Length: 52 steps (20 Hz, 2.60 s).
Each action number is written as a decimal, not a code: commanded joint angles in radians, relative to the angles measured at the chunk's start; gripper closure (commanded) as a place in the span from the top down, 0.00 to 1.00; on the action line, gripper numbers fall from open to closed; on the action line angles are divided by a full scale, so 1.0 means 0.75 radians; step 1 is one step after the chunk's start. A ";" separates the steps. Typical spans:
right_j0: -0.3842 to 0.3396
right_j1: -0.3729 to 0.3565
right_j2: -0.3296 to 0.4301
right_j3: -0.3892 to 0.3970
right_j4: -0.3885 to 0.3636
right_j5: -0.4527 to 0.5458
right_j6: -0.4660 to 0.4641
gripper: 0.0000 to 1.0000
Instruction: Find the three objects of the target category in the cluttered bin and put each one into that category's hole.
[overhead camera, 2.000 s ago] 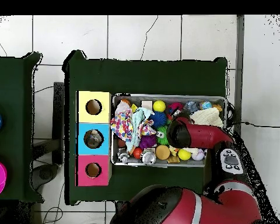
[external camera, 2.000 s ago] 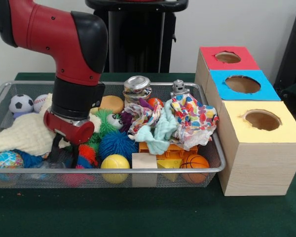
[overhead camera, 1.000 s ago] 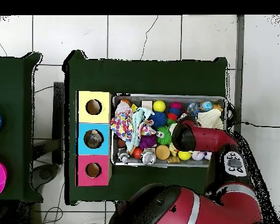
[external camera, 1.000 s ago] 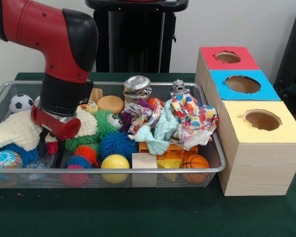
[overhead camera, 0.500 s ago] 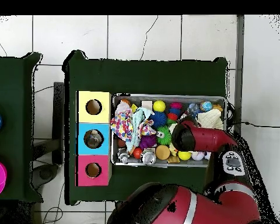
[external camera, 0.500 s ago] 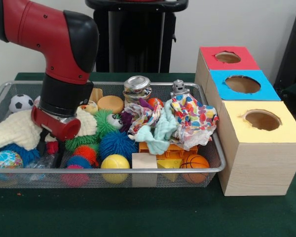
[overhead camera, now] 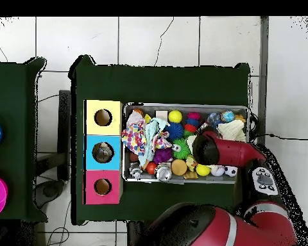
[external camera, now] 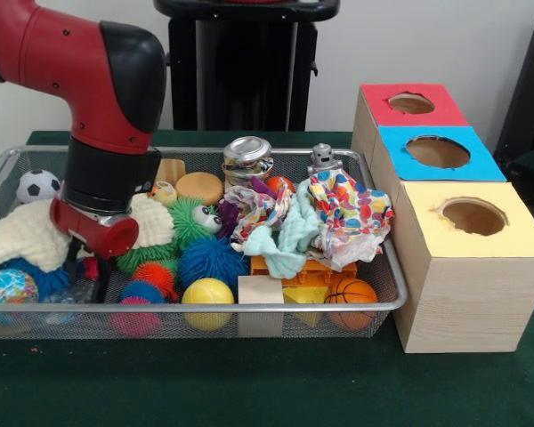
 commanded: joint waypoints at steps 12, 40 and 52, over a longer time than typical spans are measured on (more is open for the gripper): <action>0.111 0.092 -0.117 -0.033 -0.021 0.072 0.058 1.00; 0.111 0.055 -0.171 -0.027 -0.012 0.007 0.048 1.00; 0.091 0.118 -0.201 -0.044 -0.031 -0.079 0.061 1.00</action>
